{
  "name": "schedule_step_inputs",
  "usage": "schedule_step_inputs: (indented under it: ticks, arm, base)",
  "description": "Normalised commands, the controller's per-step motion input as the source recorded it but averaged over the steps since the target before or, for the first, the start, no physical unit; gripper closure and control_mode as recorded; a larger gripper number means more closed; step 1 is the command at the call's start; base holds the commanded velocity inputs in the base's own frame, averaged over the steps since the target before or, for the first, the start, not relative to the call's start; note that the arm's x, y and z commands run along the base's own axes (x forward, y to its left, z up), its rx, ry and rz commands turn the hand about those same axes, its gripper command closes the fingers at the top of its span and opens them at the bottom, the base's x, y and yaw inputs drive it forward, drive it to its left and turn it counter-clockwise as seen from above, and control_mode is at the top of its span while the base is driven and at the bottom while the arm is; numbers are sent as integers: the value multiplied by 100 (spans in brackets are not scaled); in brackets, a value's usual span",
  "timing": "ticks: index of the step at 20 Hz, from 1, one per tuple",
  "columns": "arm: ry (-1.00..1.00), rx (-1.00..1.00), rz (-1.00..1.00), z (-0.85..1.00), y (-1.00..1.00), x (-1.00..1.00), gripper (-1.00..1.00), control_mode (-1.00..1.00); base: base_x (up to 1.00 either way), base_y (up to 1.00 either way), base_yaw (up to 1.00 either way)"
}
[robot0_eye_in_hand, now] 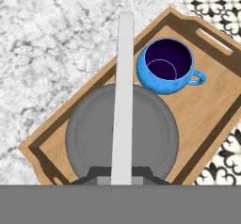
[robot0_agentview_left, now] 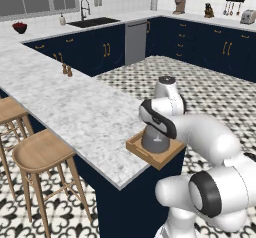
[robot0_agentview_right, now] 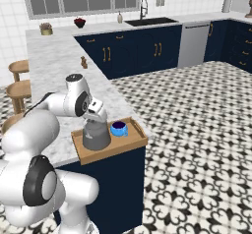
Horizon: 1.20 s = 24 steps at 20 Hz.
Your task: Pick the kettle from the counter and place it on the tray. Then pick the mug from the cabinet and place it on the tray. Then close the cabinet doors.
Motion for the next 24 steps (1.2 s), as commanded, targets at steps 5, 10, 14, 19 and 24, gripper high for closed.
schedule_step_inputs:
  ticks: [5, 10, 14, 19, 24]
  arm:
    - [0, 0, 0, -8, 9, 17, 100, -100]
    - [0, 0, 0, -9, 0, 2, 100, -100]
    - [0, 0, 0, -9, 0, 0, 100, -100]
    - [0, 0, 1, -14, 0, -3, -100, -100]
    - [0, 0, 1, -5, -2, -7, -100, -100]
  base:
    - [0, 0, 0]
    - [0, 0, 0]
    - [0, 0, 0]
    - [0, 0, 0]
    - [0, 0, 0]
